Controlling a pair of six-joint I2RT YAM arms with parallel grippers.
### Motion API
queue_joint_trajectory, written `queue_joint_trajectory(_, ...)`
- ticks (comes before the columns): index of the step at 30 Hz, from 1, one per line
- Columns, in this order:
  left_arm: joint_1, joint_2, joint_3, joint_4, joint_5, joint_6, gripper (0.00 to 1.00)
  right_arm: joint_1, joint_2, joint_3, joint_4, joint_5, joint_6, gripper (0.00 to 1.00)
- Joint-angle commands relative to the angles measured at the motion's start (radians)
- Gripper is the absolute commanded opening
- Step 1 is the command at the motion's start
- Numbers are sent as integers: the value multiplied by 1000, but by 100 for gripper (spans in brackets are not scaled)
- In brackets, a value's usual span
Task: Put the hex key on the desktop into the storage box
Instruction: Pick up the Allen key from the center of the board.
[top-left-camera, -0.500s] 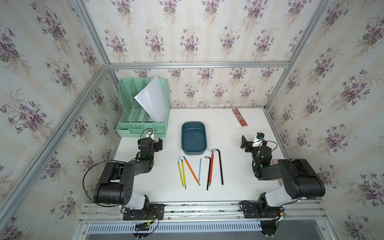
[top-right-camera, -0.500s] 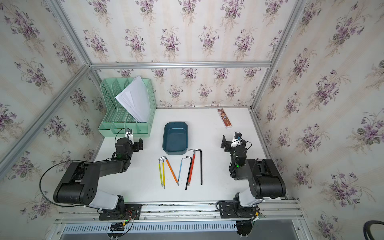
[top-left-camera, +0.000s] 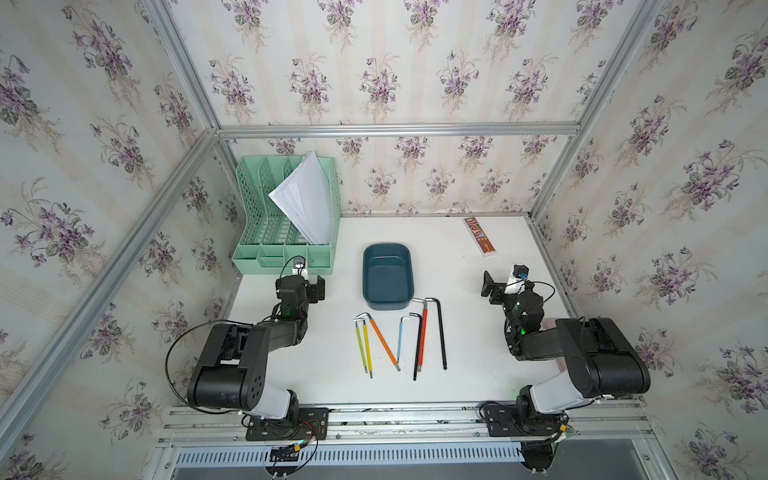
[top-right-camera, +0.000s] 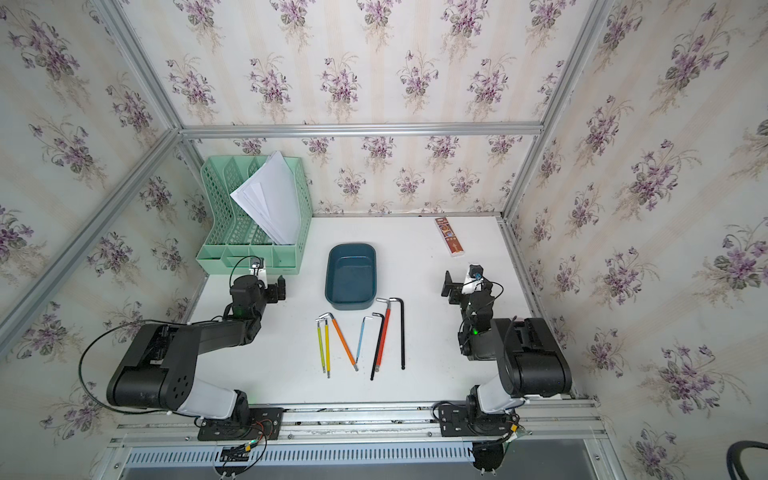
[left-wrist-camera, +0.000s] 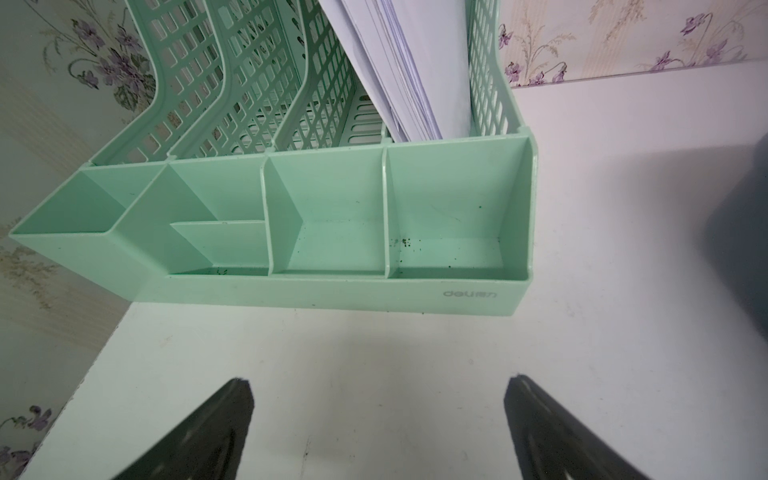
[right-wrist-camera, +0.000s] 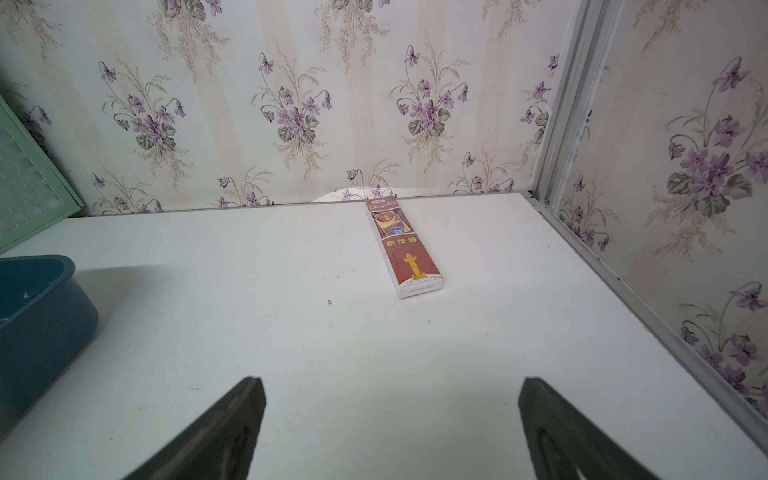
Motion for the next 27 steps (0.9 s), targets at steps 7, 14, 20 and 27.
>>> queue_joint_trajectory(7,2,0,6,-5,7,6,99,2,-1,5,0,-1,-1,100)
queue_joint_trajectory(14,2,-3,1,-1,7,5,99,1,-4,3,-2,-1,-1,96)
queue_joint_trajectory(20,-1,-62,89,-204,-104,-42,99,5,-90,79,-208,117,45,99)
queue_joint_trajectory(27,-1,-145,140,-407,-159,-119,99,5,-122,192,-510,203,133,100)
